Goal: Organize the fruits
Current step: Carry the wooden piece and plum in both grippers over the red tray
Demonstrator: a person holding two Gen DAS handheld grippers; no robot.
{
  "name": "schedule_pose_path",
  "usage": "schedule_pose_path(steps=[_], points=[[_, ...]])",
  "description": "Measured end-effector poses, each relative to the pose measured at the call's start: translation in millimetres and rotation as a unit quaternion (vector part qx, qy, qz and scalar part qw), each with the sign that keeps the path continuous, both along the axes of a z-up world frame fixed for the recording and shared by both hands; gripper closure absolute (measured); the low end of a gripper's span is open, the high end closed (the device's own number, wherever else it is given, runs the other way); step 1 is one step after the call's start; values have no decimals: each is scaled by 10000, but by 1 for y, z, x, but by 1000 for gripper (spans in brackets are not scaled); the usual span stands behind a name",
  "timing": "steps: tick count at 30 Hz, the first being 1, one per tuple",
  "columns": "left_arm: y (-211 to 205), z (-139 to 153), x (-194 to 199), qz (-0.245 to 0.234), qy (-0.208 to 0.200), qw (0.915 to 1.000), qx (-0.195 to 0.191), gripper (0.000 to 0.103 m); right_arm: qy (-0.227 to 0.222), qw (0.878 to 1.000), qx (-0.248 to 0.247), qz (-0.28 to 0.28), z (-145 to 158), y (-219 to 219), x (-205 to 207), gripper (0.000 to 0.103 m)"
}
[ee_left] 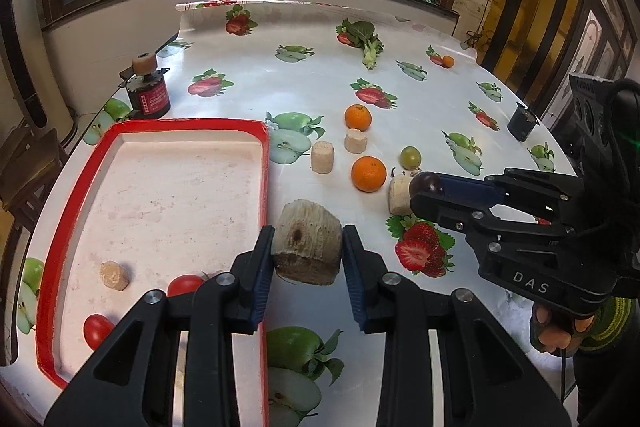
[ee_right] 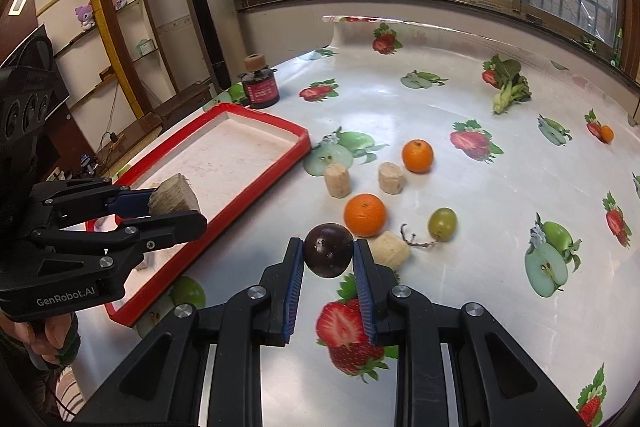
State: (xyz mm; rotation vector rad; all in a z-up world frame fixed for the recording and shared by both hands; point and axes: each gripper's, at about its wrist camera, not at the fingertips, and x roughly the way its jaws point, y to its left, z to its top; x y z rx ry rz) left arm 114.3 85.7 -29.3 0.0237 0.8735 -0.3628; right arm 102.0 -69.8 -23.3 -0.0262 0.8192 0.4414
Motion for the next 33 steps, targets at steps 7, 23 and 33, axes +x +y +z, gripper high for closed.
schedule_pose_path(steps=[7,23,33], points=[[21,4,2,154,-51,9999,-23,73,-47,9998,-13,176,7,23,1,77],[58,2,8,437,-41,9990,-15,73,-123,9984,18,554,16,70,9,77],[84,-1,16,657,-35,9978,-25,73,-141,9972,37,730,17,93,14,78]])
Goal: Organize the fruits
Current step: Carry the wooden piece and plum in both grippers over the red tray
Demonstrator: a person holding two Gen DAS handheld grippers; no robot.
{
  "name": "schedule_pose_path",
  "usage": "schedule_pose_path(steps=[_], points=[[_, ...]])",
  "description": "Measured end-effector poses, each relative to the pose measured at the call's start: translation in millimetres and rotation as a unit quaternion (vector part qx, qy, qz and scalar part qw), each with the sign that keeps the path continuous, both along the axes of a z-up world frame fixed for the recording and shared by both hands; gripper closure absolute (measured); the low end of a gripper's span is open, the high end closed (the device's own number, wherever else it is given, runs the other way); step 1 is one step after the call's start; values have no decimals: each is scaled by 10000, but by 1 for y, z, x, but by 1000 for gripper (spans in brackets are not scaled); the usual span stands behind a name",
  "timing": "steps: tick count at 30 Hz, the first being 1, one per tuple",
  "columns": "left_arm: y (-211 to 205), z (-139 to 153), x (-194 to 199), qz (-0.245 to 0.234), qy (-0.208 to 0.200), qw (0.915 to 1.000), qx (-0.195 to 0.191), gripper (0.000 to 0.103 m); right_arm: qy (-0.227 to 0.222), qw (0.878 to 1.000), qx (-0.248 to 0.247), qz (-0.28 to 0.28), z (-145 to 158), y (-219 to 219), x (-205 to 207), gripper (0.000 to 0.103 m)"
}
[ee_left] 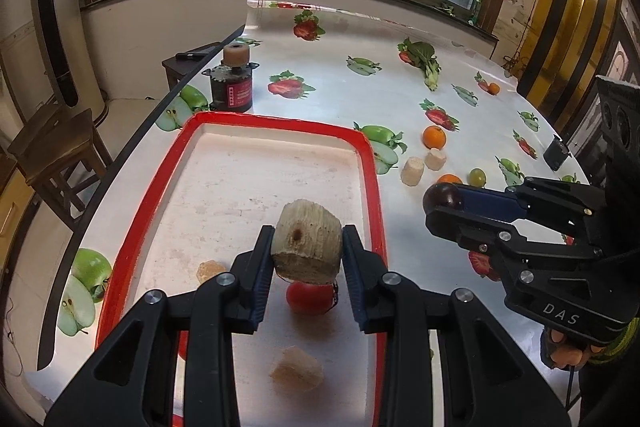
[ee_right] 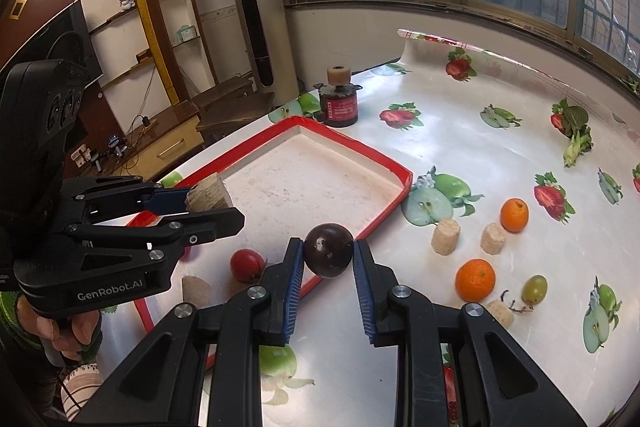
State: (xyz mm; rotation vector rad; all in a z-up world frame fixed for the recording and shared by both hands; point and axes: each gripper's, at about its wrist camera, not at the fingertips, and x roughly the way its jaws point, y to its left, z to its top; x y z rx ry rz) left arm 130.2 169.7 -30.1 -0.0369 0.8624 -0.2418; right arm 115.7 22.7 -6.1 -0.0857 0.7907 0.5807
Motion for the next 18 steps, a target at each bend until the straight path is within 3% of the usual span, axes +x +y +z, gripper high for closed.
schedule_pose_path(steps=[18], points=[[44,-15,37,497,200,9985,-134,73,137,9996,-55,256,-14,47,34,78]])
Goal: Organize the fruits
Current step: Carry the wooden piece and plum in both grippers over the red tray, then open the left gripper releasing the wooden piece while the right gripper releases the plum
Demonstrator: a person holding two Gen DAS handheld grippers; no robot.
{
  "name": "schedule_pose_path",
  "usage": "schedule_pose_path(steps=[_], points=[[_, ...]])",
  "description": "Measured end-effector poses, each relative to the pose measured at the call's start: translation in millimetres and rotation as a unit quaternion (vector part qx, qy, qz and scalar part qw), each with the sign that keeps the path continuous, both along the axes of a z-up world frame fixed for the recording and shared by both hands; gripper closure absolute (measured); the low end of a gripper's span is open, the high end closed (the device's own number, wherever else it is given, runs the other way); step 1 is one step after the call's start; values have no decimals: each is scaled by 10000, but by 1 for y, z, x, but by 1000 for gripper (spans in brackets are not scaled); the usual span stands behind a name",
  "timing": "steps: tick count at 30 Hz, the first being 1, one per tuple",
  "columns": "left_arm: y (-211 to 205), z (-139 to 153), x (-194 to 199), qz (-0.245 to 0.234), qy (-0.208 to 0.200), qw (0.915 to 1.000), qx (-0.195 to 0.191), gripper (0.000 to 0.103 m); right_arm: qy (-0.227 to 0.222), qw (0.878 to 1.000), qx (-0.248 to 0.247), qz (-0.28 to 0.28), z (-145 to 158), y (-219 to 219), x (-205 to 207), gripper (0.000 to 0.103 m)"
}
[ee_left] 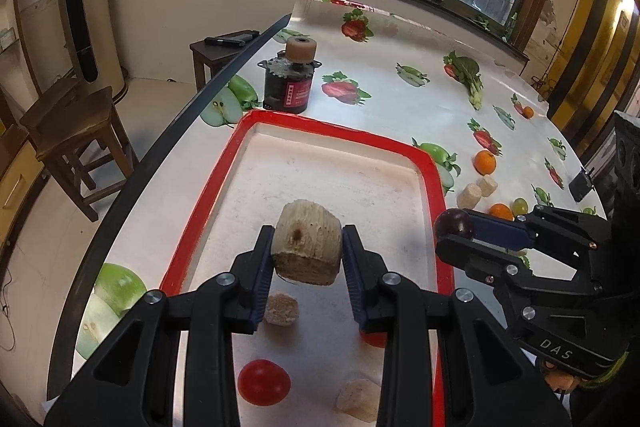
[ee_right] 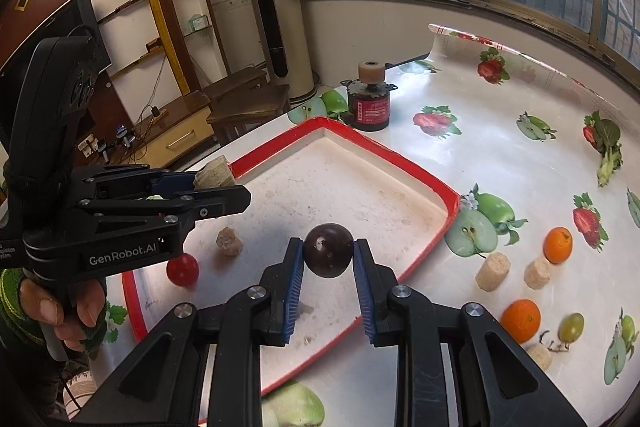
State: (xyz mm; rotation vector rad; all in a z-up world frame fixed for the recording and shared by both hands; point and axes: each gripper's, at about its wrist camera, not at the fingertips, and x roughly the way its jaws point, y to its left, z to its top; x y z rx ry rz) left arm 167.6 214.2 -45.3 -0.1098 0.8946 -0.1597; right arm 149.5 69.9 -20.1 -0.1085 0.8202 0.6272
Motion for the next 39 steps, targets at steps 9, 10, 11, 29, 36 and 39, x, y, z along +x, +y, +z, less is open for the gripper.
schedule_pose_path(steps=[9,10,11,29,36,39], points=[[3,-24,21,-18,361,9993,-77,73,338,9992,-200,91,-29,23,18,78],[4,-27,22,-10,426,9990,-99,73,367,9990,-217,113,-32,24,18,78],[5,-30,23,-10,461,9989,-114,73,396,9989,-228,128,-35,26,19,78],[4,-47,29,65,993,9950,118,70,605,9971,-426,171,-58,30,19,65],[5,-34,15,184,752,9966,290,60,504,9980,-305,208,-43,23,8,56],[6,-25,8,245,586,9976,270,60,452,9985,-243,211,-36,18,1,56]])
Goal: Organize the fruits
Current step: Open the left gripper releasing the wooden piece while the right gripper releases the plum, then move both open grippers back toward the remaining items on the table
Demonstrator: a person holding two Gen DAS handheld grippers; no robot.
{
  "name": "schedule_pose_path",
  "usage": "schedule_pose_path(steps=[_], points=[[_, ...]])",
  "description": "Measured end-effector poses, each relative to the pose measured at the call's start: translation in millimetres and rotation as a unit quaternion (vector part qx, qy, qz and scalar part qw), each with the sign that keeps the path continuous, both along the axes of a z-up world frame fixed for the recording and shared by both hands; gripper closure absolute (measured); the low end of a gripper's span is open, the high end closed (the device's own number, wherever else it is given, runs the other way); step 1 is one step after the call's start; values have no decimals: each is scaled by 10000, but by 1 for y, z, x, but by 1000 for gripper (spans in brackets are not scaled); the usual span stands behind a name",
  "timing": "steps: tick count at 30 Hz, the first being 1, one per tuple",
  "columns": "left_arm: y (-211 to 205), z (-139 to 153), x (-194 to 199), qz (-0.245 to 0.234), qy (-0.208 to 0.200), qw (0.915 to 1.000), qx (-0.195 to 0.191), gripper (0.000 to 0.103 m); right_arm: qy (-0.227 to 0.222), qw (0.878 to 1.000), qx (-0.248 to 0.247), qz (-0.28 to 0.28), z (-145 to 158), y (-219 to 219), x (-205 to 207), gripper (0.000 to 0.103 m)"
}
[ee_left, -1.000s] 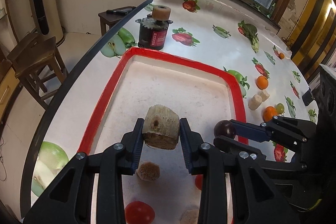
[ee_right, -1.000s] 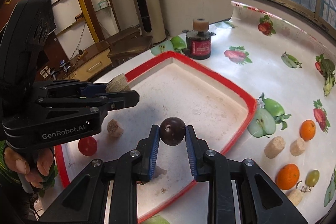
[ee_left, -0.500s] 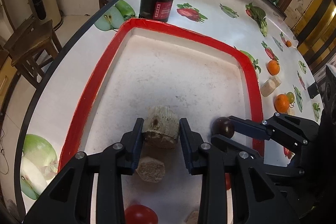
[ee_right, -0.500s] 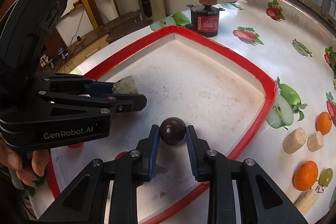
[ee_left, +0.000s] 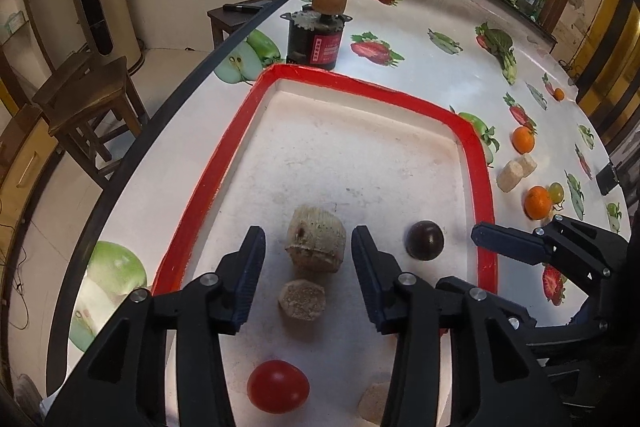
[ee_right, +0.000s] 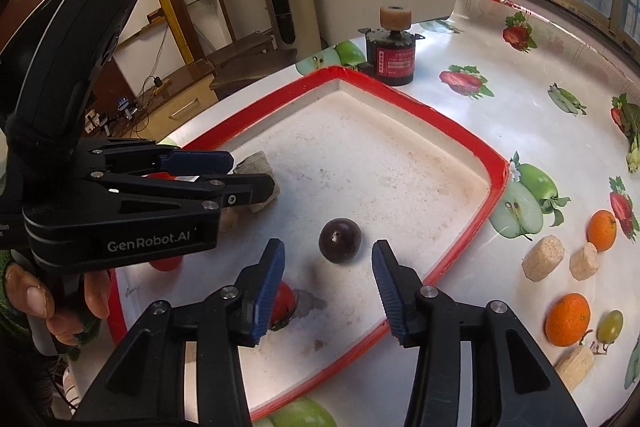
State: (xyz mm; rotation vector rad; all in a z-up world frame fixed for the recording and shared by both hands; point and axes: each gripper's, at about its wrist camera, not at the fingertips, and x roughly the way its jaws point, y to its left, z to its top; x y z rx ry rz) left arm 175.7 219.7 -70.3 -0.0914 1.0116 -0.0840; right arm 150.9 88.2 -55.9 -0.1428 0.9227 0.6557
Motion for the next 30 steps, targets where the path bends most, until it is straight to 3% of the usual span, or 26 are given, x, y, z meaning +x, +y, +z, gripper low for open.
schedule_pose_path(steps=[13,30], points=[[-23,19,-26,-57,-339,9994,84,60,-293,9995,93,-41,28,-34,-38,56],[-77,40,-54,-521,-594,9968,104,60,-477,9969,167,-606,43,-106,-67,56]])
